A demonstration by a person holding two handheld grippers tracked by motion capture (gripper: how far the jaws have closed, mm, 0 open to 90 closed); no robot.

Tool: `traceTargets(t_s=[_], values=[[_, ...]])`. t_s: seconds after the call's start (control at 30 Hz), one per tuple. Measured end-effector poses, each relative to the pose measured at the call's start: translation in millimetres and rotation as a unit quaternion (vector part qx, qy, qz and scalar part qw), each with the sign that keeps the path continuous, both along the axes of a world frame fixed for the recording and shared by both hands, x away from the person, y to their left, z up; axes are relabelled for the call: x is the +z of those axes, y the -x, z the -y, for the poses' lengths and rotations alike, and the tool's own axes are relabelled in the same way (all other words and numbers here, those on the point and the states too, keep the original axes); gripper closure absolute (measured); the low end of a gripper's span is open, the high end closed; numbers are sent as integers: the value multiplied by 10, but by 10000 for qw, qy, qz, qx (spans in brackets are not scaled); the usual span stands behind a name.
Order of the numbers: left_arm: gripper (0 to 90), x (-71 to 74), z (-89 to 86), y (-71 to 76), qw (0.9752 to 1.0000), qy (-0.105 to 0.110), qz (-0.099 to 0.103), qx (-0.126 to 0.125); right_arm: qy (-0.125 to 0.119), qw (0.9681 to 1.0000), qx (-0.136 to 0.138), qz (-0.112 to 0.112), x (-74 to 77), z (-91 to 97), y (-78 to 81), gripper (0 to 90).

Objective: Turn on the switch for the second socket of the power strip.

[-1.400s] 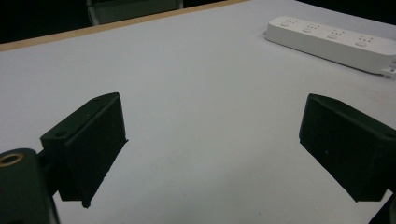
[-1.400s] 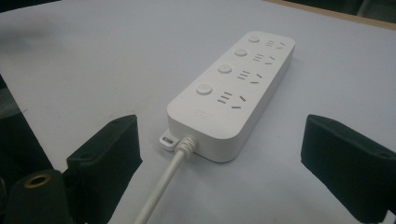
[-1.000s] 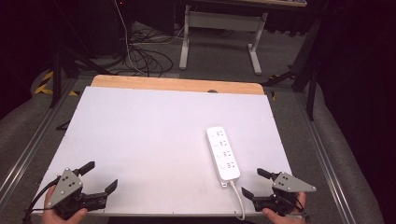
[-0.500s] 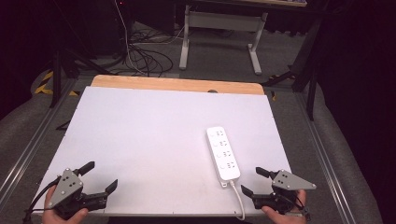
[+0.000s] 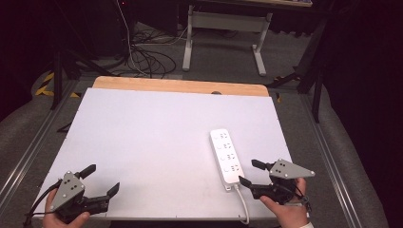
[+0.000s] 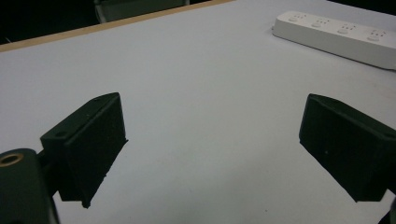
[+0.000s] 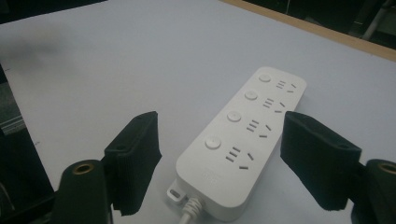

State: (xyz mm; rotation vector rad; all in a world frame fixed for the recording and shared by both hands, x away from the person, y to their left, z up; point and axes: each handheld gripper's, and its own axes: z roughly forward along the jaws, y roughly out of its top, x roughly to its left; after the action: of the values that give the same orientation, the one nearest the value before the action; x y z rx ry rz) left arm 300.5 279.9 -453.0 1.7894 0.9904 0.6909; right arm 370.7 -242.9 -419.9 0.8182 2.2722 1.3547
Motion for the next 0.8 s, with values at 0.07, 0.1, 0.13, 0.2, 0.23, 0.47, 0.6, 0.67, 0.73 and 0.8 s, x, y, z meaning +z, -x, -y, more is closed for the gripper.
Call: traceTargets(t_s=[0.07,0.1,0.13,0.2,0.23,0.47,0.6,0.67,0.73,0.8], values=[[78,0,0,0,10000,0,2,3,32,10000,18,7,30,-31,-29,288],[78,0,-1,0,10000,3,1,3,25,10000,27,-2,42,-47,-44,288],[78,0,0,0,10000,4,1,-1,40,10000,27,-10,55,-61,-60,288],[78,0,0,0,10000,-5,-2,-1,49,10000,40,-13,77,-87,-93,288],[78,0,-1,0,10000,-16,-7,-4,55,10000,46,-23,87,-97,-109,288],[78,0,-5,-4,10000,-52,9,9,85,9999,53,-37,160,-161,-226,295],[78,0,0,0,10000,-29,-12,0,95,9999,67,-80,177,-191,-267,295],[78,-1,-1,-2,10000,-38,-2,3,102,9999,80,-106,186,-208,-300,295],[78,-3,1,-3,10000,-29,-10,7,130,9998,68,-130,195,-223,-337,297],[78,-4,2,-4,10000,-29,-11,5,128,9998,66,-138,203,-240,-379,299]])
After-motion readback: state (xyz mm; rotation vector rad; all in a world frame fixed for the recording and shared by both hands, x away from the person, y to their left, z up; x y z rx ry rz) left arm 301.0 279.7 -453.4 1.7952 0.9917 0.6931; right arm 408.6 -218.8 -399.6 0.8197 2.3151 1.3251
